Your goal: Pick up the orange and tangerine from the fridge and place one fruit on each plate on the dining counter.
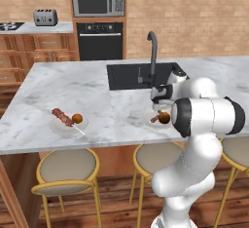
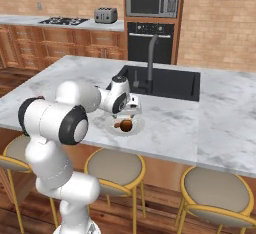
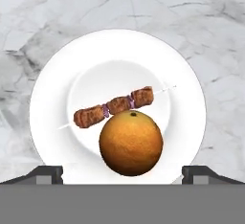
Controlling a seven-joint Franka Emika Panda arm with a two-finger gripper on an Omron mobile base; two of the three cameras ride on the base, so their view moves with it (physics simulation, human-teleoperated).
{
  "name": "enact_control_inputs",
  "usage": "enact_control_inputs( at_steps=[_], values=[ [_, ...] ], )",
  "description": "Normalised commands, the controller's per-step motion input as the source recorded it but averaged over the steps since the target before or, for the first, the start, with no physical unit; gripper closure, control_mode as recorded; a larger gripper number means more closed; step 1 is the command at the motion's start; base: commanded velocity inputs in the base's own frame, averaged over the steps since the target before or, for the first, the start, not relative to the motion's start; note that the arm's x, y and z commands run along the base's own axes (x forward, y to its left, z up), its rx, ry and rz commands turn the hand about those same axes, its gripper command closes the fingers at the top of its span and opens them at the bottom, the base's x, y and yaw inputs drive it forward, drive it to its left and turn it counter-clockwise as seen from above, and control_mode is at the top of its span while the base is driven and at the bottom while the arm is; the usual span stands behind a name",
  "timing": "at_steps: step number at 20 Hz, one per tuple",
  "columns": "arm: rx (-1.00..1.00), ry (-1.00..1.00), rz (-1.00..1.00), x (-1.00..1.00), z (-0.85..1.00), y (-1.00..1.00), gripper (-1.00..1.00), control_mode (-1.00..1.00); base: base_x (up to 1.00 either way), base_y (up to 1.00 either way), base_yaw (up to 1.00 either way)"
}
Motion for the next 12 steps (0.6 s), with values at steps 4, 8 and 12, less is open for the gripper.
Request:
enact_control_inputs(
  at_steps=[4,8,12],
  values=[
    [0.0,-0.02,0.0,-0.73,0.7,0.06,-1.0,-1.0,0.0,0.0,0.0],
    [-0.03,-0.08,0.0,-0.96,0.64,0.0,-1.0,-1.0,0.0,0.0,0.0],
    [-0.01,-0.08,0.02,-1.0,0.86,0.0,-1.0,-1.0,0.0,0.0,0.0]
  ],
)
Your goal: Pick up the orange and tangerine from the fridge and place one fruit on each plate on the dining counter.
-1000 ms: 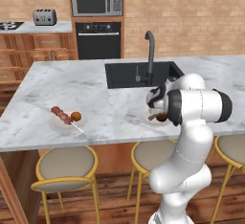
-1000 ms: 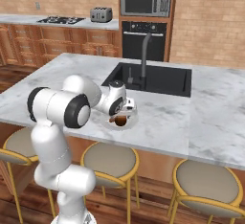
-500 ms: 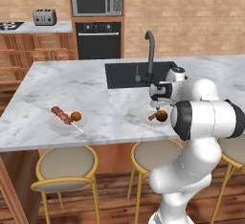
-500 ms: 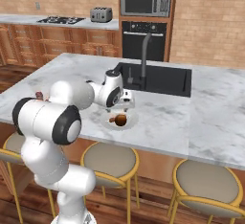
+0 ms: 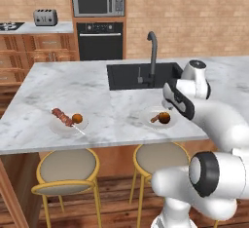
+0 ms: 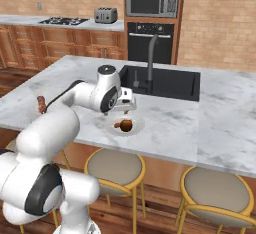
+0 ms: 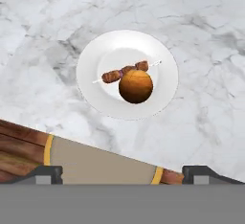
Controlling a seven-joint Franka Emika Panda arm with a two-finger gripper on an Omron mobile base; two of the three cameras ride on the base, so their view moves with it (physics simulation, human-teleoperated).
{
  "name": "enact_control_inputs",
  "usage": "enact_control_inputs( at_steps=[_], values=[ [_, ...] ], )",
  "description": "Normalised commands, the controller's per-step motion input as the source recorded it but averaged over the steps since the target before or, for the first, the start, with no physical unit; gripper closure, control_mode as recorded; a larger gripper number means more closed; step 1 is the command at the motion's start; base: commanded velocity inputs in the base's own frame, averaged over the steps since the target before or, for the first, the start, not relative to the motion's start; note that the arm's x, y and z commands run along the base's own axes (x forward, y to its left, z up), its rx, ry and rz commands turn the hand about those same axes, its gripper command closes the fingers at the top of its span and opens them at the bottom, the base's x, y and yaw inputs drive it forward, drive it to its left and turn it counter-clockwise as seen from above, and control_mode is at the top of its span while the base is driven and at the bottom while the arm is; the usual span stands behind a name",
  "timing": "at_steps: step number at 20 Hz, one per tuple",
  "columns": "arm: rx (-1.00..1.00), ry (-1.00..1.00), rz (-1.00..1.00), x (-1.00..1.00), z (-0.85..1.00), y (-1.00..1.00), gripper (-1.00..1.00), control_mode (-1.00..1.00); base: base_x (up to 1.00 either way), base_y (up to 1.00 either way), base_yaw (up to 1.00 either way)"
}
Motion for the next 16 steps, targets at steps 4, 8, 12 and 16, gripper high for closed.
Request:
enact_control_inputs(
  at_steps=[4,8,12,16],
  values=[
    [-0.02,-0.09,0.0,-1.0,0.87,0.02,-1.0,-1.0,0.0,0.0,0.0],
    [0.0,-0.13,0.0,-1.0,0.93,0.14,-1.0,-1.0,0.0,0.0,0.0],
    [0.0,-0.16,0.0,-1.0,0.98,0.23,-1.0,-1.0,0.0,0.0,0.0],
    [0.0,-0.14,0.0,-1.0,0.98,0.24,-1.0,-1.0,0.0,0.0,0.0]
  ],
)
